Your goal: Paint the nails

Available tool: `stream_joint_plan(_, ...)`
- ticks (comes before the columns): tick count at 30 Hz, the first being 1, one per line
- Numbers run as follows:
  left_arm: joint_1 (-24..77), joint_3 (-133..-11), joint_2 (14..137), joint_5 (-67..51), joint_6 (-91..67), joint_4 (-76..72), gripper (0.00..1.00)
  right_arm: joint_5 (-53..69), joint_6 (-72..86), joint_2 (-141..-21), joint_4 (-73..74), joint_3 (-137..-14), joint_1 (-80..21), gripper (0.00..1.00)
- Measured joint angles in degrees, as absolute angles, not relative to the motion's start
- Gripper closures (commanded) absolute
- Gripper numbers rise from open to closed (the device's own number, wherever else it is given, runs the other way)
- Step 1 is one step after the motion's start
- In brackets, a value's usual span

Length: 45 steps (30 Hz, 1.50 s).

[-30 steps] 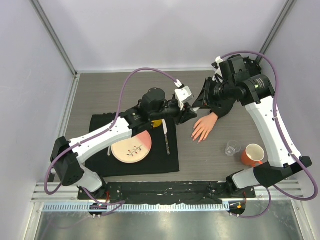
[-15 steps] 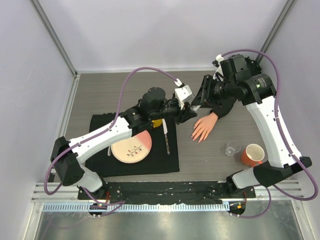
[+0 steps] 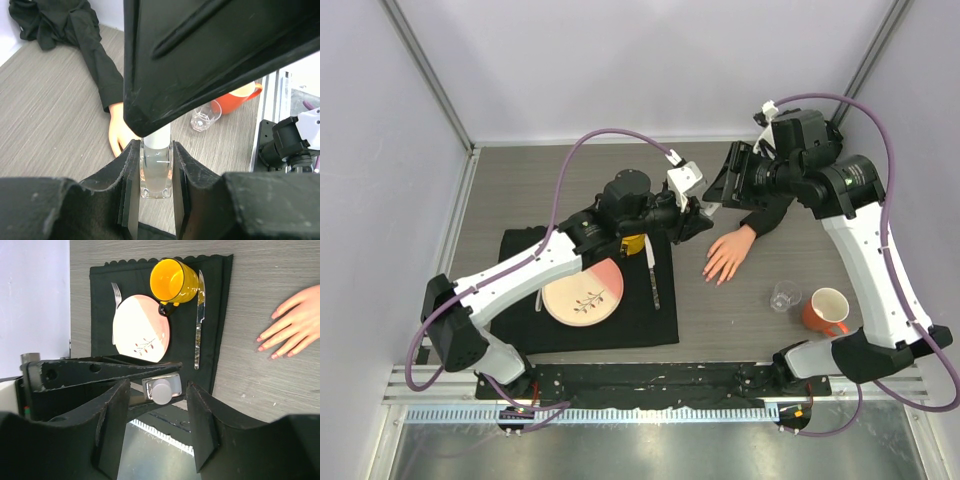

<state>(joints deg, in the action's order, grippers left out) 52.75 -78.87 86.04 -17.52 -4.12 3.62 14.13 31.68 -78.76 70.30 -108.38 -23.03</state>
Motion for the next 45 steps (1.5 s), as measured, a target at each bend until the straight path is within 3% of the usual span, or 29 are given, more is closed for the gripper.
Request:
stream_joint_plan(3, 52.8, -79.0, 86.0, -17.5, -4.2, 3.7, 1.0, 13.6, 31.8, -78.8, 70.1, -107.7, -23.0, 0.51)
stream_joint_plan(5, 52.8, -79.0, 86.0, -17.4, -4.1, 4.1, 1.0, 13.4, 31.9, -78.8, 69.7, -107.0, -23.0, 0.62)
stream_joint_plan(7, 52.8, -79.0, 86.0, -17.3, -4.1, 4.2, 1.0, 13.4, 32.1, -78.8, 69.1, -106.4, -23.1, 0.66)
stream_joint_plan(12, 52.8, -79.0, 86.0, -16.9, -4.2, 4.2, 1.0, 13.8, 33.0, -78.8, 67.2, -104.2, -23.4, 0.65)
stream_joint_plan(16, 52.8, -79.3, 86.0, -16.9, -4.3, 4.3, 1.0, 14.1, 33.3, -78.7, 66.4, -102.7, -24.0, 0.72)
stream_joint_plan(19, 52.8, -79.6, 86.0, -16.7, -4.4, 4.8, 1.0, 14.3, 33.3, -78.6, 65.8, -102.4, -24.3, 0.99)
stream_joint_plan(25, 49.5, -78.8, 85.6, -27.0, -11.0, 4.8, 1.0, 19.2, 27.6, -75.6, 61.6, -97.3, -24.2, 0.99)
stream_joint_plan(31, 46.1, -70.4, 82.9, -52.5, -31.6, -10.0, 1.0, 37.6, 15.8, -62.4, 47.0, -81.7, -24.2, 0.99)
stream_joint_plan(35, 46.4, -70.1, 82.5, -61.6, -41.2, -19.3, 1.0, 46.1, 15.1, -56.8, 39.7, -78.3, -24.4, 0.99)
stream_joint_plan(36, 46.3, -70.2, 82.0, -62.5, -41.6, -19.5, 1.0, 46.9, 15.3, -56.1, 38.0, -77.6, -24.6, 0.94)
stream_joint_plan(37, 46.3, -70.3, 81.5, -62.6, -41.3, -18.5, 1.0, 47.2, 15.5, -55.9, 37.0, -77.3, -24.8, 0.63)
stream_joint_plan(38, 46.2, -70.6, 80.9, -61.9, -39.4, -16.4, 1.0, 46.6, 15.8, -55.9, 36.6, -77.4, -25.0, 0.51)
stream_joint_plan(41, 46.0, -73.3, 79.5, -57.8, -31.7, -6.7, 1.0, 41.0, 17.8, -57.1, 38.2, -79.4, -25.1, 0.31)
stream_joint_plan(45, 45.6, -76.3, 77.2, -46.7, -21.7, 2.6, 1.0, 28.9, 24.2, -61.2, 43.0, -85.5, -25.1, 0.25)
